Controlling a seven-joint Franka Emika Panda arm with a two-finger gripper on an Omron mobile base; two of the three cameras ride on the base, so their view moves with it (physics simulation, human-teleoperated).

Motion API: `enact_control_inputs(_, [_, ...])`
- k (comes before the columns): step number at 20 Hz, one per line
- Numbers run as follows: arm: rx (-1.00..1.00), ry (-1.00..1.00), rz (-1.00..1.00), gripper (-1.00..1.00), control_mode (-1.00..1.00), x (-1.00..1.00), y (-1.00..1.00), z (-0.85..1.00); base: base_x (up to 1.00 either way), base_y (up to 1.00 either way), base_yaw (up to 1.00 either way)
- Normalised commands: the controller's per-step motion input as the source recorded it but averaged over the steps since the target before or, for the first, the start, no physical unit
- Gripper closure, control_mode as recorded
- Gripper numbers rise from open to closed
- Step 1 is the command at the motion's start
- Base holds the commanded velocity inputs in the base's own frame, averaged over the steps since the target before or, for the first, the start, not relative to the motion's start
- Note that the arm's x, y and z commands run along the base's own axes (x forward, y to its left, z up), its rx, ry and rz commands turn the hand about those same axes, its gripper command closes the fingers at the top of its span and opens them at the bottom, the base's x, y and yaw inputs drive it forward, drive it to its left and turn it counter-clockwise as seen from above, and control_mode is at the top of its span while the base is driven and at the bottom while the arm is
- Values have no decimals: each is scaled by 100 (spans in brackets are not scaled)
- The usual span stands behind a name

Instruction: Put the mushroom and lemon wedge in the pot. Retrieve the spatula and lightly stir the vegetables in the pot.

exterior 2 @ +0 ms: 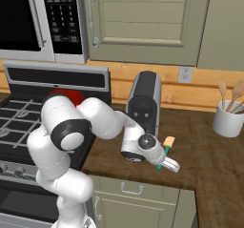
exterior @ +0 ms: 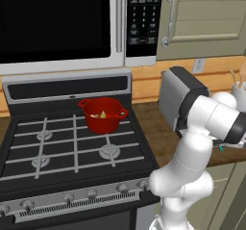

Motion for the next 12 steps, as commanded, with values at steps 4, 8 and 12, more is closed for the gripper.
enact_control_inputs(4, [-9, 0, 2, -100, -100, -19, 54, -62, 0, 0, 0])
enact_control_inputs(8, [-2, 5, 1, 100, -100, -3, 13, -57, 0, 0, 0])
enact_control_inputs(12, [3, 6, 0, 100, -100, -16, 0, -54, 0, 0, 0])
